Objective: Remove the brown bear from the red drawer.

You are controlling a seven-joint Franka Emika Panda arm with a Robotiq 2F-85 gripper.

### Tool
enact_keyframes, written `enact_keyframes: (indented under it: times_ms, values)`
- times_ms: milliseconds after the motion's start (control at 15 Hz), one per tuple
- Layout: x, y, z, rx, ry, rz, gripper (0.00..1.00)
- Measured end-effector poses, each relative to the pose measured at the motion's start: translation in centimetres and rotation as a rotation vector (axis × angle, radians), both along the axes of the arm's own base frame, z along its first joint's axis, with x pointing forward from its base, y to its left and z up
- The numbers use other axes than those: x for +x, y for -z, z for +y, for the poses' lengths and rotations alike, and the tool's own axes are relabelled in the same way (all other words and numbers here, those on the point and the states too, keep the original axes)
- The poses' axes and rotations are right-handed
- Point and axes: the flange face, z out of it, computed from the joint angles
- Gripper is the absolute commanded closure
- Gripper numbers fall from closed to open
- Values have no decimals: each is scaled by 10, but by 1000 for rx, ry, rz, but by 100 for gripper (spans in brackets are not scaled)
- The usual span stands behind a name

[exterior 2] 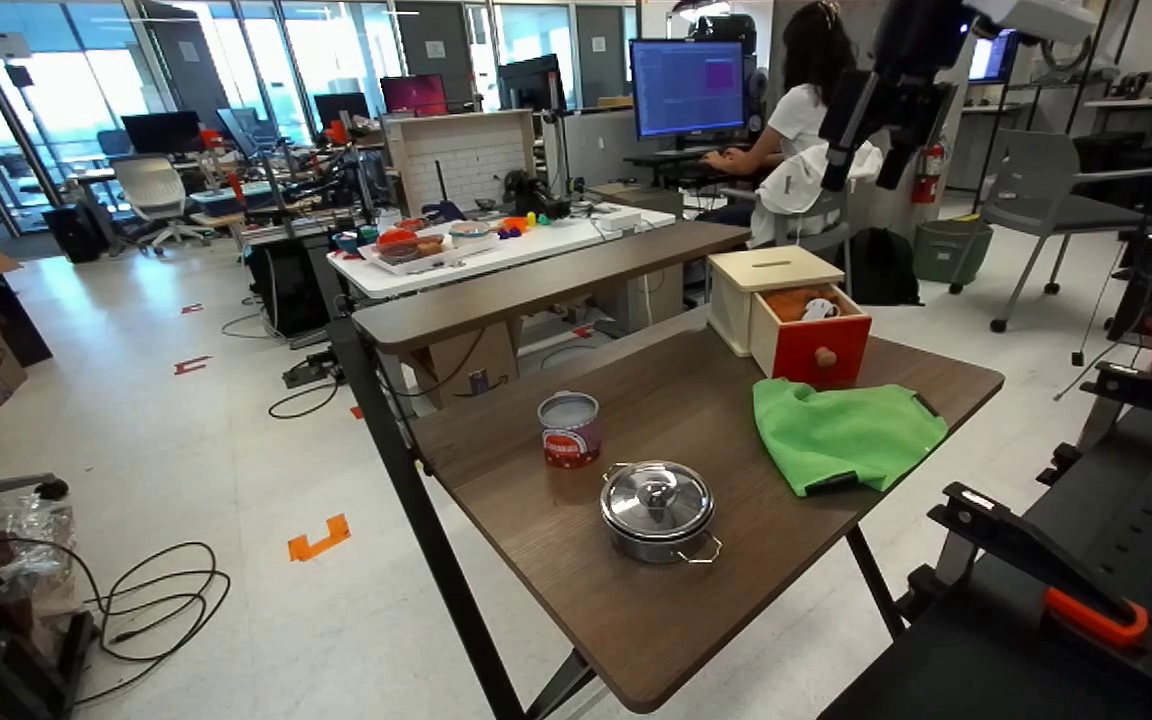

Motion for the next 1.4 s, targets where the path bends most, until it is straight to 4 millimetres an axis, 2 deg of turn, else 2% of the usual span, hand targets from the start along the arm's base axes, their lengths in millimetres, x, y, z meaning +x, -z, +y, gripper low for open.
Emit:
enact_keyframes:
  times_ms: [333, 667, 1133, 1400]
  values:
    - [27, 37, -18, -45, 73, 45, 0]
    - [42, 71, -31, -90, 107, 88, 0]
    - [52, 110, -34, -130, 120, 132, 0]
    - [59, 121, -31, -131, 123, 136, 0]
